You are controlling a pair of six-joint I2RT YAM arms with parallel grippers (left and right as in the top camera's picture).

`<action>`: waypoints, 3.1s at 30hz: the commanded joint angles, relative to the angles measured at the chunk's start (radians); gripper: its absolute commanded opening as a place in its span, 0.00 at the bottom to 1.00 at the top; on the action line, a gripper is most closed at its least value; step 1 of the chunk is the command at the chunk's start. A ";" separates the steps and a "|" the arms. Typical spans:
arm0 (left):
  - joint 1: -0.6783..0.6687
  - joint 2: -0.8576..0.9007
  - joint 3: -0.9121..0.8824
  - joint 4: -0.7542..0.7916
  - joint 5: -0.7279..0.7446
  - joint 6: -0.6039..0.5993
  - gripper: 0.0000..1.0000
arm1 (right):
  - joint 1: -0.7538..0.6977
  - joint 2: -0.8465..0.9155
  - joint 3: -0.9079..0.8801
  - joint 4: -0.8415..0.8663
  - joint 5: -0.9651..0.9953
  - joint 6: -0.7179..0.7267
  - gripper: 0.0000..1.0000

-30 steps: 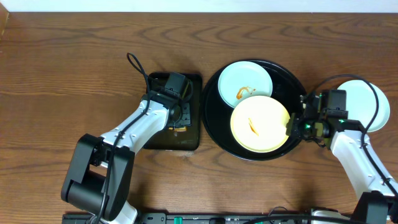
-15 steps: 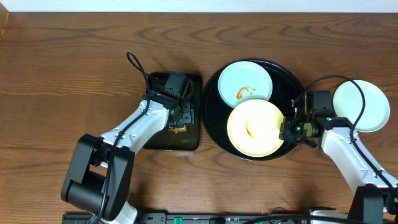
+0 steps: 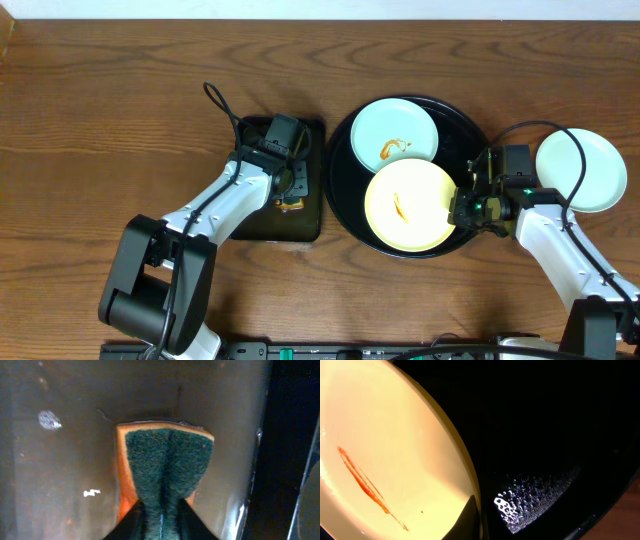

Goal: Clean dirty plates on tray and stack at the side

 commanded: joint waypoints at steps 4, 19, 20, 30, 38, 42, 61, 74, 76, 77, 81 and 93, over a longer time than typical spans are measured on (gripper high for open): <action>0.003 0.013 -0.008 0.005 -0.009 0.008 0.15 | 0.007 0.005 -0.005 0.003 0.009 0.013 0.01; 0.003 0.014 -0.038 0.013 -0.008 0.007 0.47 | 0.006 0.005 -0.005 -0.062 0.020 0.029 0.01; 0.003 0.014 -0.043 0.017 -0.008 0.007 0.45 | 0.006 0.005 -0.005 -0.061 0.019 0.029 0.01; 0.003 0.016 -0.055 0.061 -0.008 0.007 0.11 | 0.006 0.005 -0.005 -0.061 0.019 0.029 0.01; 0.004 0.005 -0.049 0.084 -0.009 0.028 0.07 | 0.006 0.005 -0.005 -0.061 0.019 0.028 0.01; 0.004 -0.033 -0.033 0.084 -0.010 0.068 0.08 | 0.006 0.005 -0.005 -0.060 0.020 0.028 0.01; 0.004 -0.293 -0.032 0.156 -0.144 0.191 0.07 | 0.006 0.005 -0.005 -0.051 0.020 0.020 0.01; 0.004 -0.387 -0.032 0.243 -0.148 0.214 0.07 | 0.006 0.005 -0.005 -0.042 0.020 0.020 0.01; 0.004 -0.387 -0.032 0.253 -0.148 0.217 0.07 | 0.006 0.005 -0.005 -0.042 0.020 0.020 0.01; 0.004 -0.387 -0.032 0.259 -0.148 0.217 0.07 | 0.006 0.005 -0.005 -0.041 0.020 0.020 0.01; 0.004 -0.388 -0.032 0.277 -0.148 0.217 0.07 | 0.006 0.005 -0.005 -0.042 0.020 0.020 0.01; 0.004 -0.388 -0.032 0.291 -0.148 0.217 0.08 | 0.006 0.005 -0.005 -0.041 0.020 0.021 0.01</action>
